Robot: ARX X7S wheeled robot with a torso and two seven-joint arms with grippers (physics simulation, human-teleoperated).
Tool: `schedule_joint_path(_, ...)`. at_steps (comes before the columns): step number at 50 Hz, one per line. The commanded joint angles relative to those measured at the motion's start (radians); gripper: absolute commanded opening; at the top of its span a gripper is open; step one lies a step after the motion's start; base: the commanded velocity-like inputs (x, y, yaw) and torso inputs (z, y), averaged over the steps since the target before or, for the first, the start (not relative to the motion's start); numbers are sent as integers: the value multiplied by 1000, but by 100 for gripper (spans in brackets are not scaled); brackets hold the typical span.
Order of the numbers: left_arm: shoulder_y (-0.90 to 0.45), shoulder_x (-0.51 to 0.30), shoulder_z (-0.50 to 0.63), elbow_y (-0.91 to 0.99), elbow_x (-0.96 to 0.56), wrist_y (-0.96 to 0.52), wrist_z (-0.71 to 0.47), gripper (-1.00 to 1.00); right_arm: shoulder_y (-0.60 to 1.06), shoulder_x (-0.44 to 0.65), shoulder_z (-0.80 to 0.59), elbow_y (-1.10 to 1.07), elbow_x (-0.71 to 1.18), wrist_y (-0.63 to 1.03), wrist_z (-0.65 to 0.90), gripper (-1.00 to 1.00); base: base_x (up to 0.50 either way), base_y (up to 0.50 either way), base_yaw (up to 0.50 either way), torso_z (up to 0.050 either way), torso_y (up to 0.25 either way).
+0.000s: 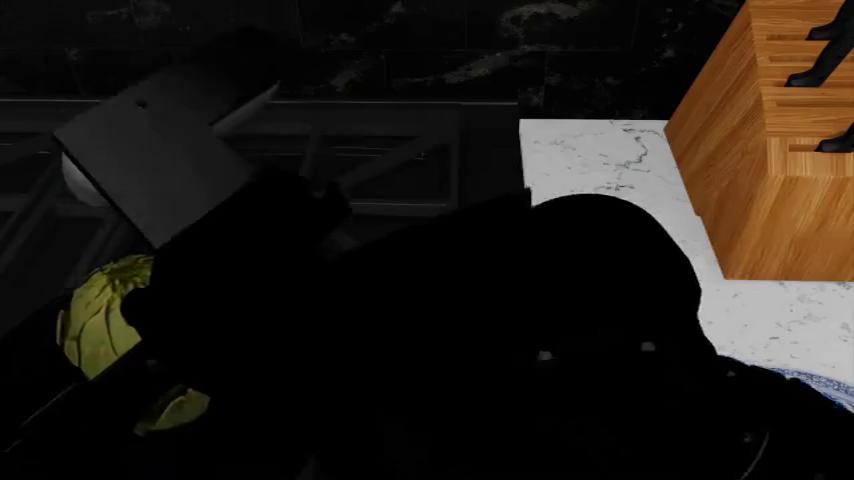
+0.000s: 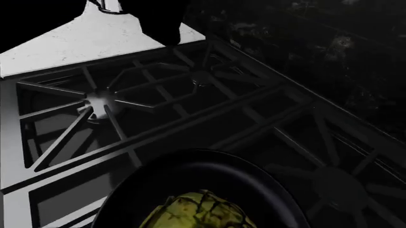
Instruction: Pick the artichoke from the pan and place it on the plate.
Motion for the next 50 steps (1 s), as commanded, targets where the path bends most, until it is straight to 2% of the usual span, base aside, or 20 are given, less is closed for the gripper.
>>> schedule_joint_path(1, 6, 17, -32, -47, 17, 64, 36, 100, 92, 34, 97, -16, 23, -25, 52, -100, 0, 0, 0, 0, 0)
schedule_joint_path(17, 16, 44, -39, -92, -20, 125, 3, 100, 96, 255, 202, -65, 110, -42, 212, -100, 0, 0, 0, 0, 0)
schedule_joint_path(26, 29, 51, -63, -114, -51, 161, -15, 100, 46, 372, 234, -100, 126, -50, 292, -100, 0, 0, 0, 0, 0)
schedule_joint_path(33, 30, 54, -69, -129, -70, 177, -30, 100, -12, 448, 271, -138, 154, -74, 331, -100, 0, 0, 0, 0, 0)
schedule_joint_path(34, -23, 42, -48, -146, -63, 135, -24, 100, -26, 462, 278, -145, 159, -79, 338, -100, 0, 0, 0, 0, 0)
schedule_joint_path(35, 23, 54, -67, -134, -73, 174, -33, 100, -34, 470, 280, -149, 158, -82, 344, -100, 0, 0, 0, 0, 0)
schedule_joint_path(36, -25, 42, -48, -148, -67, 134, -28, 100, -46, 479, 285, -152, 161, -86, 347, -100, 0, 0, 0, 0, 0)
schedule_joint_path(38, 31, 53, -68, -132, -80, 178, -37, 100, -72, 505, 295, -166, 160, -91, 352, -100, 0, 0, 0, 0, 0)
schedule_joint_path(40, -19, 37, -52, -149, -75, 137, -31, 100, -102, 527, 314, -169, 158, -109, 354, -100, 0, 0, 0, 0, 0)
schedule_joint_path(42, 34, 47, -74, -138, -86, 181, -43, 100, -125, 543, 323, -175, 156, -118, 357, -100, 0, 0, 0, 0, 0)
schedule_joint_path(44, 34, 46, -73, -132, -88, 177, -44, 100, -142, 561, 333, -183, 163, -127, 367, -100, 0, 0, 0, 0, 0)
schedule_joint_path(45, -8, 36, -60, -149, -85, 148, -39, 100, -159, 571, 338, -187, 162, -131, 368, -100, 0, 0, 0, 0, 0)
schedule_joint_path(46, 34, 47, -78, -139, -94, 185, -48, 100, -185, 580, 345, -196, 160, -141, 367, -100, 0, 0, 0, 0, 0)
schedule_joint_path(50, 37, 50, -83, -150, -107, 197, -56, 100, -265, 623, 385, -227, 161, -178, 370, -100, 0, 0, 0, 0, 0)
